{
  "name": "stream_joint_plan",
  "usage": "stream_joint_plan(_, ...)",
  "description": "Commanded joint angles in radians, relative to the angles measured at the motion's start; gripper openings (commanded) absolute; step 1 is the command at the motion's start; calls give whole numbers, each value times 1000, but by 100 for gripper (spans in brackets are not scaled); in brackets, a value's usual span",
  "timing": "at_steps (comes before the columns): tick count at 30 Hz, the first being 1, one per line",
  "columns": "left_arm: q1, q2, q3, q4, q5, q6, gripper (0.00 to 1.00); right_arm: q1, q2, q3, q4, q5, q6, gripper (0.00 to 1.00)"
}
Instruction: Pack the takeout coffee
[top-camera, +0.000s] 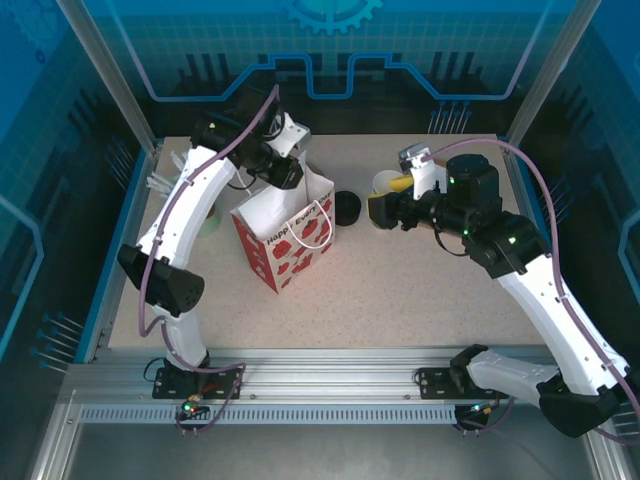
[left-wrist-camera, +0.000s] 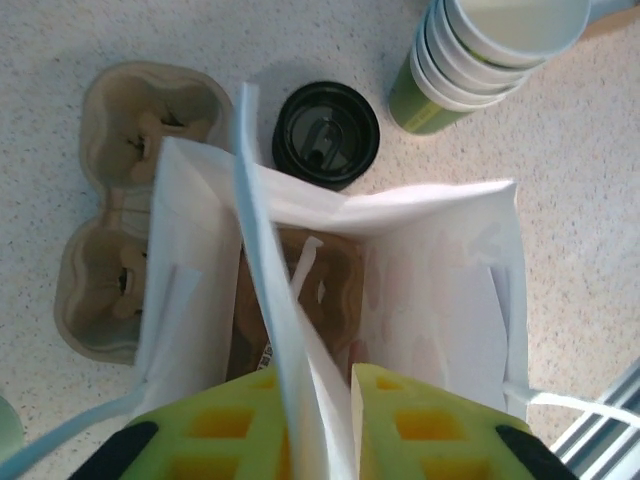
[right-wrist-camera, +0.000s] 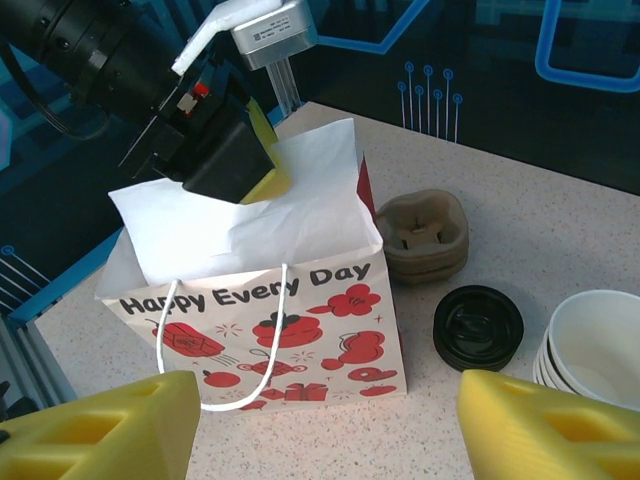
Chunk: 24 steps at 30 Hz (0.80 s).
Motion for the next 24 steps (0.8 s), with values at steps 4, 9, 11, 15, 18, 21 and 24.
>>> stream_joint_plan(4,-3,-60,-34,-7,62,-21,39,-4,14,-29,-24,18,-14,70)
stream_joint_plan(9,-3,-125,-56,22,63,-32,48,-4,19,-40,-35,40,-20,71)
stream_joint_plan(11,-3,-167,-80,44,58,-41,50,-4,20,-42,-43,56,-28,72)
stream_joint_plan(15,9,-350,-269,218,44,-100,61,-5,14,-50,-79,200,-63,74)
stream_joint_plan(18,36,-561,-527,451,-18,-170,74,-8,1,-85,-83,384,-77,80)
stream_joint_plan(21,77,-782,-809,700,-147,-255,86,-34,-4,-135,-57,520,-83,94)
stream_joint_plan(24,123,-968,-1035,887,-330,-315,98,-74,0,-185,-14,621,-79,100)
